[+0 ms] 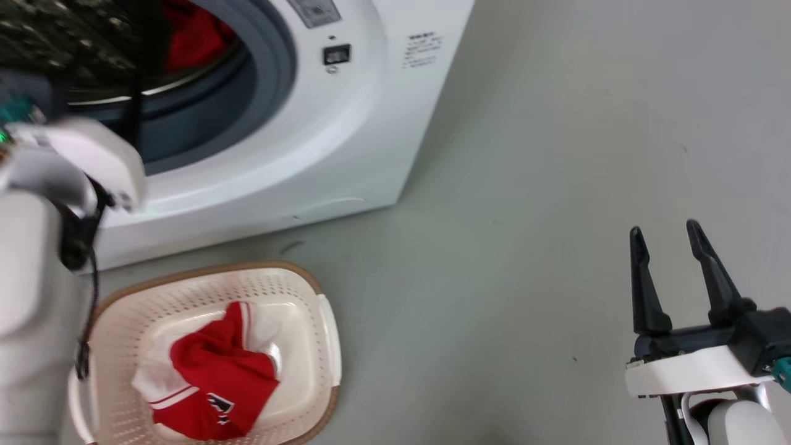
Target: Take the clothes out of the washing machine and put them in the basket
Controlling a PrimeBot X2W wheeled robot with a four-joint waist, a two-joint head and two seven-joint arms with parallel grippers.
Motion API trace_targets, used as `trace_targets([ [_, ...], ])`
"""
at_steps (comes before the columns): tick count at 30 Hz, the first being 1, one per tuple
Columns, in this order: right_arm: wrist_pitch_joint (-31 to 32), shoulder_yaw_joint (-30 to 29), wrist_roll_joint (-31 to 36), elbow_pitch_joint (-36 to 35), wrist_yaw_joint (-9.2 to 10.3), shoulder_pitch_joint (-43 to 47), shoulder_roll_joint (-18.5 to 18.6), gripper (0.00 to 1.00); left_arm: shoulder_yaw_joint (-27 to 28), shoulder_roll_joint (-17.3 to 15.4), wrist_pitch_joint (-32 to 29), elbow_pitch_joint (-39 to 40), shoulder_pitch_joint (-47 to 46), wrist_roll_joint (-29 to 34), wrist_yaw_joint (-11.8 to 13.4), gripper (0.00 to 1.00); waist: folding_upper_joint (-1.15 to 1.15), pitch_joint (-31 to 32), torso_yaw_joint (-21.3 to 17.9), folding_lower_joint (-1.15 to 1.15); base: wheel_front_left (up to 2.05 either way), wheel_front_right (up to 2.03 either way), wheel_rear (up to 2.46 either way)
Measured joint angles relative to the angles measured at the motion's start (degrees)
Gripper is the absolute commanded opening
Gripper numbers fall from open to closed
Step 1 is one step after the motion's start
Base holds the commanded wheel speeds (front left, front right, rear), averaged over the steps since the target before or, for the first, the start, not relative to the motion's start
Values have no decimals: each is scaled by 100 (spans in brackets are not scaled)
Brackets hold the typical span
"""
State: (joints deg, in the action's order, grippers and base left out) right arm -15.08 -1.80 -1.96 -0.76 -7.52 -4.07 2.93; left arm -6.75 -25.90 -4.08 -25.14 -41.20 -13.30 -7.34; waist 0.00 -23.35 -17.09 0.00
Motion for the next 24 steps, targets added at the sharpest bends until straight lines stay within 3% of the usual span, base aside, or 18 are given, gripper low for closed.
trace_targets([
  [4,-1,124,-240,12,0,-77,3,100,-364,-459,-719,-211,-893,-182,-5,100,0,-378,-298,1,0,0,0],
  [12,0,437,-628,29,0,-187,4,100,-703,-953,-2143,-911,-2755,-657,-7,100,0,-1144,-891,2,0,0,0],
  [15,-1,564,-755,-19,0,-174,4,100,-715,-966,-2709,-1544,-3773,-670,7,100,0,-1545,-1236,1,0,0,0],
  [24,-1,614,-868,-131,0,5,2,100,-971,-706,-3427,-2684,-4682,-599,118,100,0,-1970,-1393,1,0,0,0],
])
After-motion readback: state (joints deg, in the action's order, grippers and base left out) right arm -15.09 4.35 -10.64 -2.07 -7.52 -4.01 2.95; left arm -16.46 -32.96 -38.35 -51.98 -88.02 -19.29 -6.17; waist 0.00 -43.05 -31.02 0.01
